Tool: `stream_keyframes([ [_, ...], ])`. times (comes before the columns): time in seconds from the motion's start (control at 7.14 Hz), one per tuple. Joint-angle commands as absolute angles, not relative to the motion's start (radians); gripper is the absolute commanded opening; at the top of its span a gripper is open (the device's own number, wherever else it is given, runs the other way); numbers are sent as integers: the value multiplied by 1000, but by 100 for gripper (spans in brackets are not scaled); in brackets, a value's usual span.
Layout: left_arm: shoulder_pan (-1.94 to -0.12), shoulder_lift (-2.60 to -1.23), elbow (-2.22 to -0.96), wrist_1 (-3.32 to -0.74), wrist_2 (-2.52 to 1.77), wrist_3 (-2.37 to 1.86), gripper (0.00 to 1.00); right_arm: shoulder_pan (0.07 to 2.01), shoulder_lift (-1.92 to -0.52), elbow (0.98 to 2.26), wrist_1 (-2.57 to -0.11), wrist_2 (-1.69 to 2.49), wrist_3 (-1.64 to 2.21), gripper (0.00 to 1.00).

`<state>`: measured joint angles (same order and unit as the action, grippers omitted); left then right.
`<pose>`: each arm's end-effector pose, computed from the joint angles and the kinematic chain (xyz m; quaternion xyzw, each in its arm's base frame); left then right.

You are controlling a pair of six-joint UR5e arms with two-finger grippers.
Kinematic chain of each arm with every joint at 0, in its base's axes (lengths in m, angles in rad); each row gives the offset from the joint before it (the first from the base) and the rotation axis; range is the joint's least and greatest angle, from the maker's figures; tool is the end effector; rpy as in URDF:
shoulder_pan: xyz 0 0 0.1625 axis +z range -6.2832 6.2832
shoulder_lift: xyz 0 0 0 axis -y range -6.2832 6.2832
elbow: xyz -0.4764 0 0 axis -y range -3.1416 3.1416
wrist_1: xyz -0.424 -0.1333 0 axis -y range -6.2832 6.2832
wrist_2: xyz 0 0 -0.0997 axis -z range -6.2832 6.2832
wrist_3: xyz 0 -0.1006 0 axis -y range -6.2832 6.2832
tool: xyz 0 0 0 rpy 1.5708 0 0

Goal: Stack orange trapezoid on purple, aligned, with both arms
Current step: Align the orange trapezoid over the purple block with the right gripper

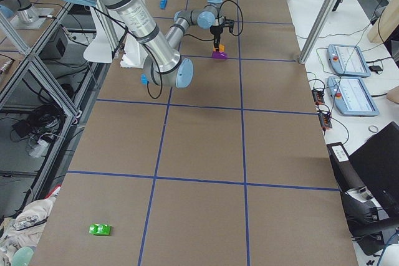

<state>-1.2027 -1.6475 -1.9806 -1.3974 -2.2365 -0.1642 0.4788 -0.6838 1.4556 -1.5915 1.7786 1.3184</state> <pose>0.1245 -0.5206 0.4838 0.0573 0.3501 0.1457 0.9235 -0.6699 -0.4745 0.1717 0.0403 -0.3752 0.0667 0.9237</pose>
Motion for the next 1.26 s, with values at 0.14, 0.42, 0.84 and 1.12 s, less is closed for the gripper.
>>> stream_keyframes([
  [0.14,-1203,-1647,-1979,-1397,-2237,-164,100,477,-686,1419,-1532,1773,1322,0],
  [0.42,-1201,-1647,-1979,-1397,-2237,-164,100,469,-686,1417,-1534,1758,1324,0],
  [0.84,-1201,-1647,-1977,-1397,-2237,-164,100,479,-684,1436,-1540,1738,1327,0],
  [1.12,-1200,-1647,-1976,-1397,-2237,-164,100,465,-684,1466,-1543,1607,1406,0],
])
